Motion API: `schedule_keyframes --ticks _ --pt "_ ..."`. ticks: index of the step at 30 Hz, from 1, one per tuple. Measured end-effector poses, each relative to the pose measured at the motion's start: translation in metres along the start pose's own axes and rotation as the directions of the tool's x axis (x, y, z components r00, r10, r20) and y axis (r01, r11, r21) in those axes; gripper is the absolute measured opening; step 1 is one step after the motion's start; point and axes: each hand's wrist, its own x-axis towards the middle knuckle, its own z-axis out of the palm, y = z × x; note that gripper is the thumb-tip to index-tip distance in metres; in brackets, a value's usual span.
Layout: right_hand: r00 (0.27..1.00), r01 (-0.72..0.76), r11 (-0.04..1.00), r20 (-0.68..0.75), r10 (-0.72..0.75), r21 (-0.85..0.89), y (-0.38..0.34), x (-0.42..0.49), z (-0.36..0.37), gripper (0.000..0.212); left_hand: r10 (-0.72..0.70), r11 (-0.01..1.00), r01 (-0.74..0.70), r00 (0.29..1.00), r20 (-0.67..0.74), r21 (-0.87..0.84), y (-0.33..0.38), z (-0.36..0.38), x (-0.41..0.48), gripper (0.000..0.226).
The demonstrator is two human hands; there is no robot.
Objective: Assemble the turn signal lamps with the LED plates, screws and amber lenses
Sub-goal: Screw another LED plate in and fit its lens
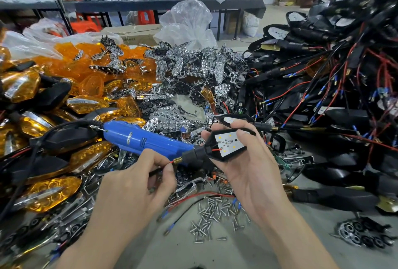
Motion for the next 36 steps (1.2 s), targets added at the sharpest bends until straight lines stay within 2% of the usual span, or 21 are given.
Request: schedule_keyframes --ticks 9,13,18,20,22,23,24,26,28,30,32,34,36 --pt "1.0 -0.018 1.0 0.008 0.018 0.001 -0.001 0.001 -0.001 0.021 0.013 1.0 -0.013 1.0 -0.005 0.011 -0.002 0.001 0.0 0.018" --pt "0.999 -0.017 1.0 -0.047 0.017 0.013 -0.001 0.0 0.002 0.032 0.013 0.999 -0.014 1.0 0.027 0.032 -0.003 0.003 -0.001 0.017" --pt "0.996 -0.008 0.999 -0.086 0.012 0.041 0.004 0.0 0.002 0.032 -0.002 0.999 0.0 0.999 0.042 0.039 -0.002 0.004 -0.002 0.017" --pt "0.997 -0.006 1.0 -0.074 0.006 -0.005 0.006 0.0 -0.002 0.027 -0.014 1.0 0.013 0.999 0.048 0.019 -0.003 0.004 -0.003 0.016" --pt "0.995 0.0 0.976 -0.095 -0.021 -0.219 0.006 0.0 -0.009 0.026 -0.083 0.996 0.086 0.994 0.065 -0.041 -0.003 0.003 -0.003 0.014" --pt "0.992 0.008 0.914 -0.113 -0.058 -0.406 0.005 0.0 -0.013 0.028 -0.13 0.987 0.136 0.989 0.075 -0.087 -0.003 0.002 -0.003 0.014" --pt "0.988 0.025 0.81 -0.108 -0.108 -0.585 0.004 -0.001 -0.016 0.03 -0.168 0.975 0.177 0.983 0.079 -0.133 -0.003 0.002 -0.003 0.013" --pt "0.986 0.108 0.619 0.002 -0.169 -0.778 0.004 -0.003 -0.02 0.029 -0.227 0.95 0.235 0.972 0.065 -0.207 -0.003 0.002 -0.002 0.009" --pt "0.979 0.193 0.522 0.123 -0.165 -0.831 0.004 -0.007 -0.02 0.026 -0.293 0.906 0.293 0.955 0.049 -0.304 -0.003 0.002 0.001 0.01" --pt "0.966 0.257 0.378 0.223 -0.134 -0.889 0.004 -0.008 -0.018 0.021 -0.347 0.822 0.346 0.934 0.083 -0.453 -0.001 0.0 0.004 0.016" --pt "0.967 0.253 0.271 0.24 -0.083 -0.929 0.001 -0.009 -0.015 0.009 -0.371 0.738 0.377 0.92 0.13 -0.559 0.001 -0.004 0.007 0.025" --pt "0.966 0.257 0.202 0.247 -0.074 -0.945 -0.001 -0.01 -0.015 0.019 -0.385 0.708 0.394 0.911 0.147 -0.586 0.003 -0.007 0.008 0.03" --pt "0.962 0.267 0.137 0.257 -0.089 -0.954 0.0 -0.01 -0.016 0.019 -0.398 0.691 0.41 0.903 0.159 -0.595 0.005 -0.008 0.01 0.025"
